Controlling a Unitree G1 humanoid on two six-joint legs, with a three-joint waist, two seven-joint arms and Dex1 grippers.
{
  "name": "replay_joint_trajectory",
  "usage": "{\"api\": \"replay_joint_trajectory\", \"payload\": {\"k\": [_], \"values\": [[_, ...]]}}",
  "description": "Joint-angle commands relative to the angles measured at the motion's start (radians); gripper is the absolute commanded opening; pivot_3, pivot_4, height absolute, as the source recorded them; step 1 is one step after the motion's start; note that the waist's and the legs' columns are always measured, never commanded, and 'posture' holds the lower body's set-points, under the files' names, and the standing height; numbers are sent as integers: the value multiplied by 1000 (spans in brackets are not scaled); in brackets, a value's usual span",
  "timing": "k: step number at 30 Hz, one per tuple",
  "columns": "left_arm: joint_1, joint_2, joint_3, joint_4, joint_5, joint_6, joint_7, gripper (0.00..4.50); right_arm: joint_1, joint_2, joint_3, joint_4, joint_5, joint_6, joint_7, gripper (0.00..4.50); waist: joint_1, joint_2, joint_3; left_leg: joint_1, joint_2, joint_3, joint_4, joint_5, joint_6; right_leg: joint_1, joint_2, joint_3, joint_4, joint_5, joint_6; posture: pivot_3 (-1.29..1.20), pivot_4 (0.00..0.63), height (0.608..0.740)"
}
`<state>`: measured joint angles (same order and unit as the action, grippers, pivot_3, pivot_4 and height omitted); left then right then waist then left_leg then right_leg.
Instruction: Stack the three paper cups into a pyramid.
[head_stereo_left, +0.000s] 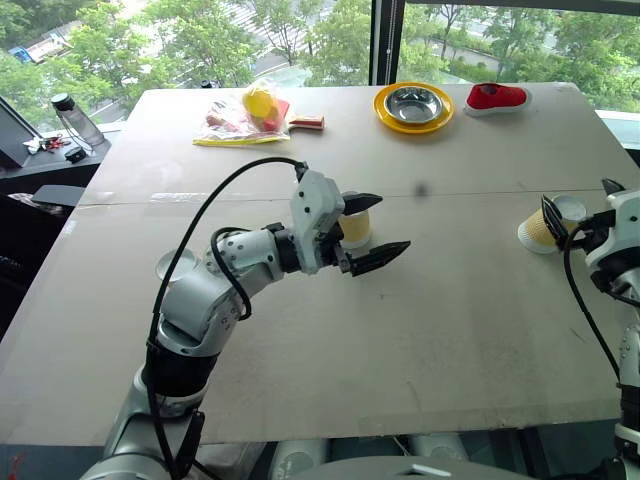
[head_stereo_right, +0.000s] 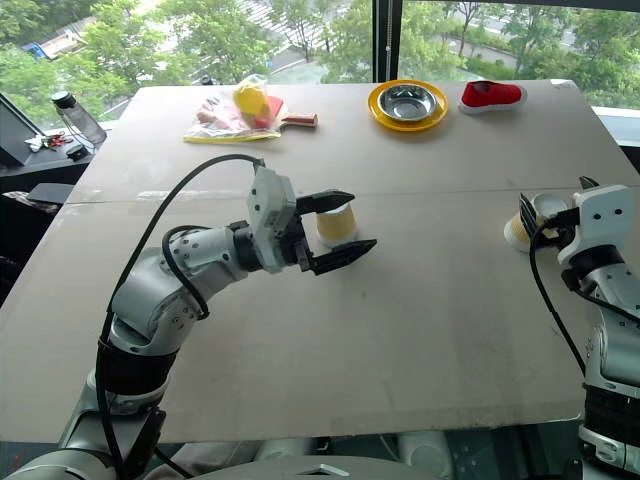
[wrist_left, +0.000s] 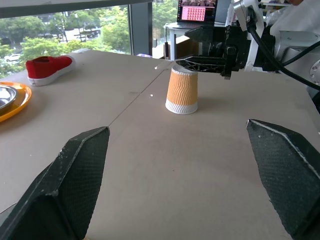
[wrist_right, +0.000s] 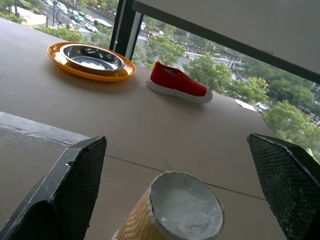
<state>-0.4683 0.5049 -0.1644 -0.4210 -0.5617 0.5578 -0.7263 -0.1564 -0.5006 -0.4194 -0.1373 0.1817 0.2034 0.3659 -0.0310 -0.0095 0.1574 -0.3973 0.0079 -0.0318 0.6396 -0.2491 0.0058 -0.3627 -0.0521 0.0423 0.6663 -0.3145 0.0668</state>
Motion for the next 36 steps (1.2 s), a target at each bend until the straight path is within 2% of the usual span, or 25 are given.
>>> {"api": "replay_joint_trajectory", "payload": {"k": [1,17,18,19,22,29,32,36], "values": [[-17,-8,7,-16,16,-24,-15,4500,-7,11,-48,0,40,29,-44,4456,0,0,0,0,0,0,0,0,0,0,0,0,0,0,0,0,150,740],[-32,-29,21,-31,41,-24,-10,4500,-134,62,-29,218,123,24,-66,4456,1,0,0,-1,0,0,1,0,0,0,-1,0,0,0,0,0,150,740],[-33,-30,22,-32,44,-25,-8,4500,-138,63,-30,222,129,24,-65,3916,1,0,0,-1,0,0,1,0,0,0,-1,0,0,0,0,0,150,740],[-32,-30,23,-33,45,-26,-6,4500,-139,61,-26,225,131,22,-58,3627,1,0,0,-1,0,0,1,0,0,0,-1,0,0,0,0,0,150,740],[-31,-31,28,-36,47,-24,-1,4500,-137,55,-13,224,125,1,-43,2307,1,0,0,-1,0,0,1,0,0,0,-1,0,0,0,0,0,150,740],[0,-23,49,-57,63,-30,28,4500,-130,53,70,145,123,18,15,2236,-3,0,0,-1,0,0,1,0,0,0,-1,0,0,0,0,0,150,740],[102,-3,106,-106,81,-33,83,4500,-148,69,176,33,167,95,91,2236,-14,1,0,-1,2,0,1,0,0,0,0,1,0,0,0,0,150,740],[248,-5,155,-168,74,-34,131,4500,-184,89,296,-15,168,159,135,2236,-9,1,0,0,4,0,0,0,0,-1,1,0,1,0,0,0,150,740]]}}
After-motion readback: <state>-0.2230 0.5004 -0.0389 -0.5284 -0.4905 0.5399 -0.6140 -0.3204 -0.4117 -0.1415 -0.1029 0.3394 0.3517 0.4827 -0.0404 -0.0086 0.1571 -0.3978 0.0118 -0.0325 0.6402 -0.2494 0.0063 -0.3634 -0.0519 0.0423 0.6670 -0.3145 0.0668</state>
